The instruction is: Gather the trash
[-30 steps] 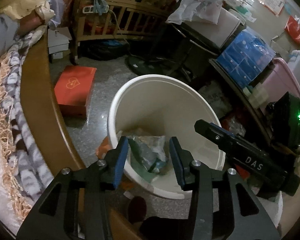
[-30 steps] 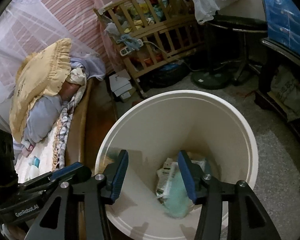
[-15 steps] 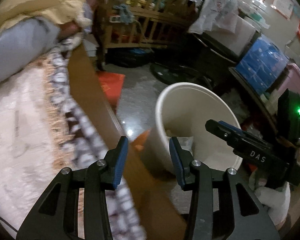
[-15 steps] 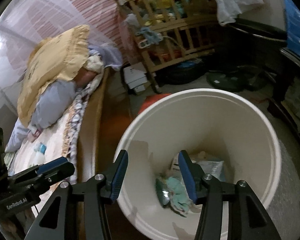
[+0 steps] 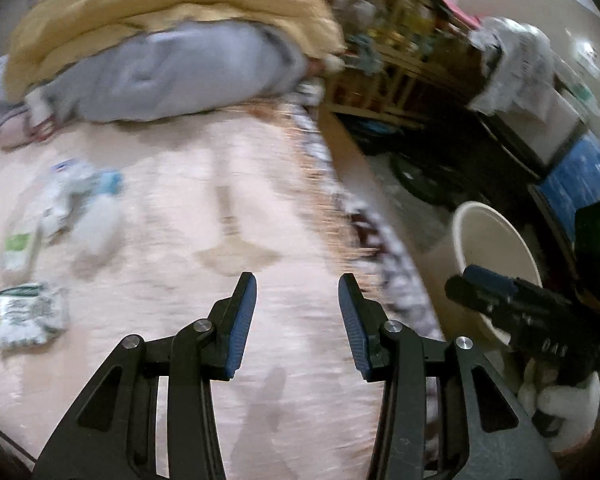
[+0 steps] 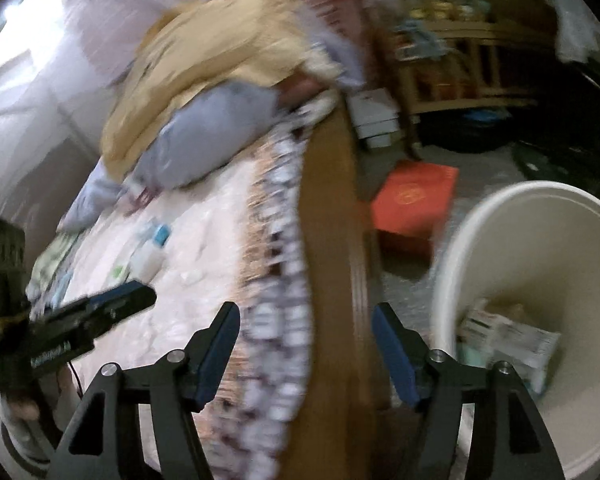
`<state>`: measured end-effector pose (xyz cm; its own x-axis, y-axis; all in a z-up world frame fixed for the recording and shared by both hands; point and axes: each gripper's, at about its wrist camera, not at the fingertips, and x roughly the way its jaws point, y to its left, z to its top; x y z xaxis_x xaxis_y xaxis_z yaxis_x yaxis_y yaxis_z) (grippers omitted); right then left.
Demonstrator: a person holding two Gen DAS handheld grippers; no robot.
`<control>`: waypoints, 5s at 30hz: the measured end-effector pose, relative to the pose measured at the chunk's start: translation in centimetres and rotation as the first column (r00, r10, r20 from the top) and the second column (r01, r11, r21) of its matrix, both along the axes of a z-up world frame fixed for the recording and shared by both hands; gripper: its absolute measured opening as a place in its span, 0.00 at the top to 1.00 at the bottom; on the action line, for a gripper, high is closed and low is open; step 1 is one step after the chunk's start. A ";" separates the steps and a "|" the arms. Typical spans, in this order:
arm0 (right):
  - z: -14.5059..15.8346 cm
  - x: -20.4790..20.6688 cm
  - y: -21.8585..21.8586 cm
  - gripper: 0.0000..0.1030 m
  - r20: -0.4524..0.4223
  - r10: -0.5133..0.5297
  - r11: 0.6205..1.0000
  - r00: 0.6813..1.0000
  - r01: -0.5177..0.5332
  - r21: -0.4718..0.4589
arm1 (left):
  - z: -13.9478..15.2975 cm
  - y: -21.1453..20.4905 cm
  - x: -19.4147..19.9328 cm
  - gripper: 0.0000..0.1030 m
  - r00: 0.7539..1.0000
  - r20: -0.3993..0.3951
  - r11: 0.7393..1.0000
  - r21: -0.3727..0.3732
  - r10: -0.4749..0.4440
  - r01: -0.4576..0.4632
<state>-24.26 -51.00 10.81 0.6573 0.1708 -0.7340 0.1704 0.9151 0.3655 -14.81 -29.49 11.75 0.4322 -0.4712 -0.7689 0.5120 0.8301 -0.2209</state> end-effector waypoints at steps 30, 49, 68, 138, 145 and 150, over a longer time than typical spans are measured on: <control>-5.0 21.3 24.9 0.28 -0.070 0.309 0.951 0.948 -0.306 0.056 | -4.4 29.1 7.7 0.48 0.849 -0.151 0.860 0.027 0.507 -0.509; -5.1 21.4 23.5 0.60 -0.047 0.313 0.950 0.948 -0.313 0.025 | -6.0 25.3 8.0 0.63 0.905 -0.193 0.918 -0.045 0.379 -0.394; 1.9 9.7 17.7 0.60 0.080 0.261 0.965 0.962 -0.257 -0.054 | 2.0 19.5 2.3 0.81 0.967 -0.039 0.953 -0.161 0.253 -0.256; 3.4 -0.7 4.8 0.60 0.117 0.057 0.998 0.991 -0.053 -0.042 | 1.7 -1.6 -1.0 0.78 0.997 -0.024 0.982 -0.178 -0.068 0.063; 3.0 -4.5 -1.5 0.60 0.094 -0.073 0.996 0.993 0.078 -0.053 | 1.7 -7.6 -2.7 0.78 0.982 -0.046 0.966 -0.194 -0.183 0.171; 2.8 -6.4 -4.9 0.60 0.082 -0.158 0.984 0.984 0.164 -0.068 | 1.9 -12.0 -3.8 0.78 0.967 -0.060 0.952 -0.201 -0.248 0.231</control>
<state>-30.69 -55.94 13.57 0.7262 0.0053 -0.6874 0.2920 0.9029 0.3155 -18.61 -41.51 13.62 0.2265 -0.6946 -0.6828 0.6634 0.6233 -0.4140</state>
